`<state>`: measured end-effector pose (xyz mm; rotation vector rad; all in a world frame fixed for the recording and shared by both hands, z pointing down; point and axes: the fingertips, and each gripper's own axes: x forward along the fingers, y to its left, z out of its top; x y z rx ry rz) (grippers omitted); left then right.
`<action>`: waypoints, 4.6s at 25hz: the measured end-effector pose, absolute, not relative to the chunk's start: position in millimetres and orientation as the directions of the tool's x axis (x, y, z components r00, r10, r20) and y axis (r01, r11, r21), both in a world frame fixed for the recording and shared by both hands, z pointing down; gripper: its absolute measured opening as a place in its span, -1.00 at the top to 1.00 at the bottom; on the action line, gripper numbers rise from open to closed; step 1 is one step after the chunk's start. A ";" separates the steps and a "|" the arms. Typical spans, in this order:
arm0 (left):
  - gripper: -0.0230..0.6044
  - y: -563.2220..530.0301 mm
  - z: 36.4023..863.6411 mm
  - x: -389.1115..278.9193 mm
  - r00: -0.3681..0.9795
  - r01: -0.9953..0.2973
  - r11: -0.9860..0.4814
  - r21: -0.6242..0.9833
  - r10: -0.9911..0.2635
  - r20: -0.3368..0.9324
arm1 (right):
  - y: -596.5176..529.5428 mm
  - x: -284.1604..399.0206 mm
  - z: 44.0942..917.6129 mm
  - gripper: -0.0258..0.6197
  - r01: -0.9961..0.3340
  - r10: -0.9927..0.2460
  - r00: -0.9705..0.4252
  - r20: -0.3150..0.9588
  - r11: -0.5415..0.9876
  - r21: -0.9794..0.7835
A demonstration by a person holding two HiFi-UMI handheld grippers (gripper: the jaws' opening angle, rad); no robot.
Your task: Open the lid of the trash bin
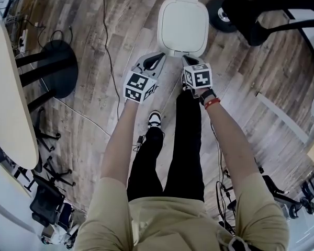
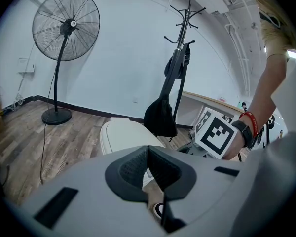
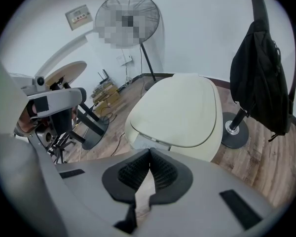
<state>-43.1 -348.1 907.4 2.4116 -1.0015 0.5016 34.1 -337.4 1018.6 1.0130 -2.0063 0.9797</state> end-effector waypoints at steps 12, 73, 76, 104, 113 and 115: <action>0.85 -346.3 908.8 -40.2 0.667 -0.734 -0.607 0.305 -0.561 0.490 | -336.5 32.5 1021.5 0.87 -0.833 -0.324 -0.484 0.813 0.454 -0.316; 0.85 -250.5 453.7 -76.7 0.562 -0.815 -0.566 0.126 -0.717 0.412 | -249.5 65.6 482.0 0.88 -0.943 -0.805 -0.331 0.493 0.305 -0.134; 0.85 -235.2 430.8 -81.3 0.544 -0.829 -0.547 0.116 -0.741 0.394 | -236.7 60.0 448.2 0.88 -0.946 -0.830 -0.323 0.454 0.295 -0.133; 0.85 -121.5 232.1 -127.3 0.440 -0.898 -0.441 -0.005 -0.896 0.063 | -110.6 52.6 227.1 0.87 -0.971 -0.971 -0.230 0.071 0.225 -0.075; 0.85 -98.5 225.3 -125.9 0.425 -0.905 -0.426 -0.012 -0.905 0.032 | -94.4 47.1 236.6 0.87 -0.971 -0.964 -0.239 0.118 0.235 -0.051; 0.85 -98.3 223.5 -124.1 0.428 -0.904 -0.428 -0.011 -0.903 0.032 | -93.0 46.5 237.8 0.88 -0.971 -0.963 -0.239 0.123 0.233 -0.058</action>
